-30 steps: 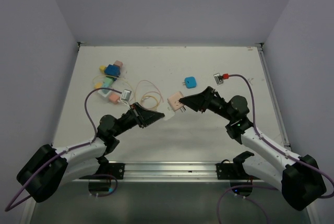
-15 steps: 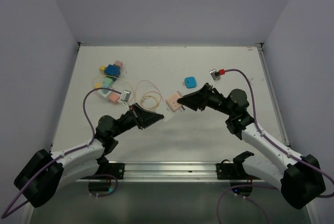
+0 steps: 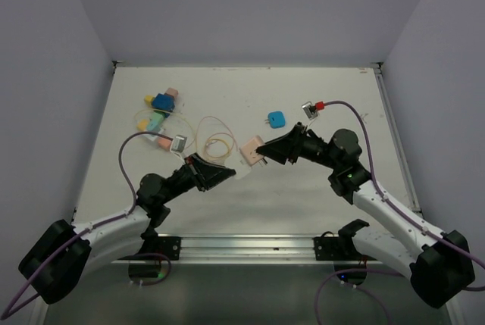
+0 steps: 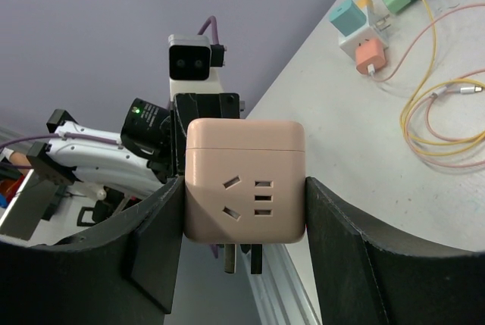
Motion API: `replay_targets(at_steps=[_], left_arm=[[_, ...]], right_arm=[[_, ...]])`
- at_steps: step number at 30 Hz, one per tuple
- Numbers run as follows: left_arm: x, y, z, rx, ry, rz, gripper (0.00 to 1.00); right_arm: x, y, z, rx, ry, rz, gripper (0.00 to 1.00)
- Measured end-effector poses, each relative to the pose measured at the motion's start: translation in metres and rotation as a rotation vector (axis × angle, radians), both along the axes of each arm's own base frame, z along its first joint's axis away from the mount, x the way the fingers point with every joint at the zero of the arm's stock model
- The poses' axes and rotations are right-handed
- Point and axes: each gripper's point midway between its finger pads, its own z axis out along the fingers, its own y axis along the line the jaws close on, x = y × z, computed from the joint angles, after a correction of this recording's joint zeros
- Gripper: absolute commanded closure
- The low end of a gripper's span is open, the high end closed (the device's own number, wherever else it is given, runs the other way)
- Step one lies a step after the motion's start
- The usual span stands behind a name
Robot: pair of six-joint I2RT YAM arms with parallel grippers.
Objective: Pull the plug off the socket
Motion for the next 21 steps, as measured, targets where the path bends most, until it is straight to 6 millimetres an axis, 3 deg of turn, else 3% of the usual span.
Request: replay_targets(at_steps=[8,13,21], left_arm=[[-0.003,0.008,0.001,-0.032,0.014,0.032,1.0],[-0.005,0.014,-0.005,-0.033,0.046,0.05,1.0],[-0.001,0.016,-0.008,-0.03,0.071,0.076,1.0]], right_arm=[[-0.001,-0.002,-0.005,-0.023,0.011,-0.018,1.0],[0.025,-0.024,0.016,0.012,-0.059,-0.196,1.0],[0.039,-0.037,0.036,0.027,-0.124,-0.304,1.0]])
